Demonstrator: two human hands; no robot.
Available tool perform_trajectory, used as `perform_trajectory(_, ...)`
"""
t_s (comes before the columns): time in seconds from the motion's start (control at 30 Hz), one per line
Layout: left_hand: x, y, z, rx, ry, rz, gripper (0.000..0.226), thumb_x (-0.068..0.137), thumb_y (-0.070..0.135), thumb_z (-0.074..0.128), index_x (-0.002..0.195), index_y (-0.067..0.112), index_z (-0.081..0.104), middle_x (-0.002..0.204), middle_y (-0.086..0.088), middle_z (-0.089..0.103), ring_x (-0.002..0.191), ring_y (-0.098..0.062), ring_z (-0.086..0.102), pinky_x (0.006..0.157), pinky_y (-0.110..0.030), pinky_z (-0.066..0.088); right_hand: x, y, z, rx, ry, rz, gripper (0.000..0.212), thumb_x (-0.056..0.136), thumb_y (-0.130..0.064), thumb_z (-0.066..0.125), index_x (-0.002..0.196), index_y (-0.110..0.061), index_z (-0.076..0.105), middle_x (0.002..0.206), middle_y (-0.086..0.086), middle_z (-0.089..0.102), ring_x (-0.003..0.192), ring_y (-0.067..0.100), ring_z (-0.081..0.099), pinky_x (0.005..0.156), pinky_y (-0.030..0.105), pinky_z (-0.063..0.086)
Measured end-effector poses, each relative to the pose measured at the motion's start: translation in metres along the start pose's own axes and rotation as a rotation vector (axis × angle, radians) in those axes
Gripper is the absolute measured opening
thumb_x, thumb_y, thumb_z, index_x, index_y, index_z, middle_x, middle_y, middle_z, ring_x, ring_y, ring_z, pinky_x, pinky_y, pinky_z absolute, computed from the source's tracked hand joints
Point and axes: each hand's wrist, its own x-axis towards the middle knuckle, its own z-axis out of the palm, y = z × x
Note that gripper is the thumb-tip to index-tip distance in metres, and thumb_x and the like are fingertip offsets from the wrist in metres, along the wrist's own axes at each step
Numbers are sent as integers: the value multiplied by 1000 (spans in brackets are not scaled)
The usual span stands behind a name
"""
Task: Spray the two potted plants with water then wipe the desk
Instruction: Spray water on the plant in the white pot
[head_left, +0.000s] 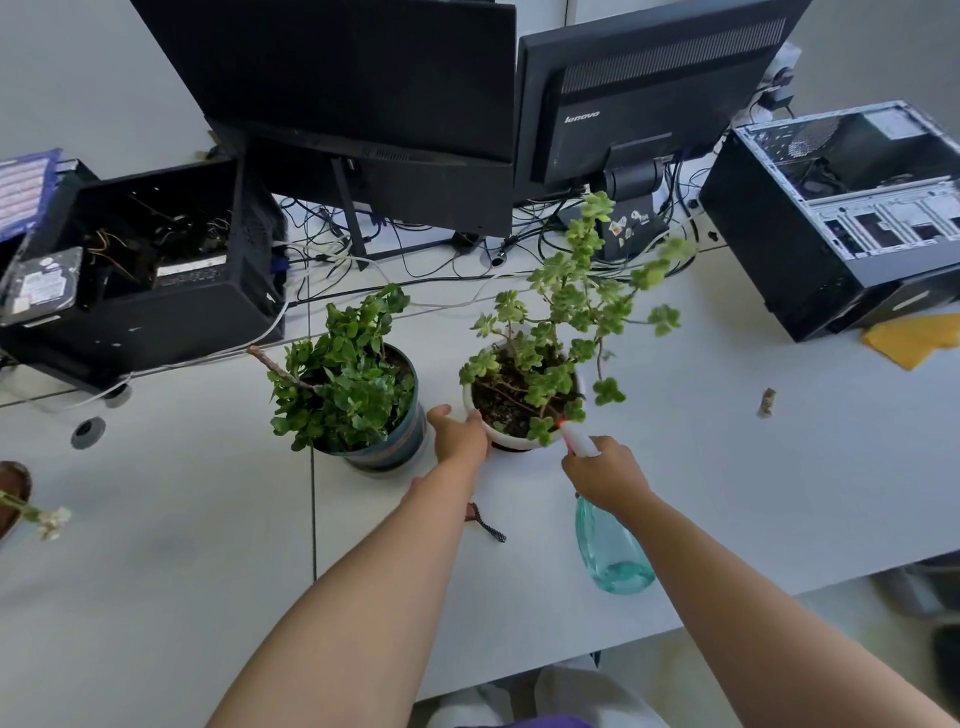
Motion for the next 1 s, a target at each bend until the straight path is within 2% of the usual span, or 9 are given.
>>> perform_trajectory(0.1, -1, -5, 3, -12, 51, 15, 31, 96, 31, 50, 124, 30, 36, 118, -17, 63, 94, -34, 67, 87, -48, 58, -2, 0, 1, 8, -14, -13, 21, 86, -21, 47, 66, -27, 46, 91, 17, 69, 89, 35, 68, 82, 42, 54)
perform_trajectory(0.23, -20, -15, 15, -153, -41, -3, 54, 96, 21, 55, 140, 30, 26, 109, -13, 61, 74, -25, 66, 62, -33, 58, 1, 8, 1, 87, 15, 16, 15, 82, -23, 49, 73, -13, 55, 82, 14, 70, 82, 35, 71, 68, 38, 55)
perform_trajectory(0.4, -25, -18, 22, -150, -11, 64, 37, 99, 15, 50, 129, 31, 36, 113, -11, 58, 81, -25, 66, 54, -28, 55, 4, 10, -1, 122, 32, 47, 21, 77, -24, 47, 76, -5, 56, 84, 18, 71, 81, 36, 70, 63, 33, 48)
perform_trajectory(0.5, -13, -9, 13, -109, -28, 80, 36, 100, 18, 47, 133, 33, 41, 113, -8, 59, 85, -23, 63, 62, -31, 57, 6, 10, -6, 184, 71, 44, 22, 82, -23, 49, 80, -4, 59, 85, 17, 69, 82, 38, 71, 75, 43, 56)
perform_trajectory(0.57, -1, -5, 6, -74, -24, 89, 40, 100, 25, 49, 138, 37, 42, 123, -6, 60, 98, -26, 63, 77, -38, 59, 6, 10, -10, 193, 70, 41, 17, 84, -23, 50, 73, -14, 60, 78, 11, 67, 82, 37, 70, 82, 48, 57)
perform_trajectory(0.67, 0, -12, 9, -108, 46, 61, 49, 99, 31, 49, 145, 35, 33, 141, -9, 53, 118, -32, 58, 97, -49, 52, 8, 9, -11, 173, 39, 62, 12, 80, -20, 51, 72, -14, 58, 78, 10, 67, 82, 36, 72, 79, 46, 58)
perform_trajectory(0.7, -9, -14, 13, -142, 67, 47, 50, 99, 28, 48, 146, 29, 30, 138, -11, 53, 115, -33, 59, 95, -47, 53, 9, 8, -11, 167, 29, 65, 12, 79, -20, 52, 74, -12, 58, 81, 11, 68, 81, 35, 73, 77, 45, 59)
perform_trajectory(0.83, -41, -23, 29, -263, 39, 38, 44, 101, 13, 46, 141, 20, 29, 119, -11, 54, 91, -24, 62, 61, -24, 54, 13, 5, -7, 182, -53, 69, 19, 81, -23, 52, 85, -7, 62, 89, 13, 69, 78, 31, 74, 74, 41, 59)
perform_trajectory(1.0, -26, -17, 20, -212, 20, 50, 34, 102, 15, 43, 135, 23, 38, 111, -11, 62, 76, -20, 62, 53, -22, 51, 15, 4, 0, 207, -48, 78, 12, 78, -18, 52, 85, -10, 58, 89, 12, 67, 82, 34, 73, 80, 47, 59)
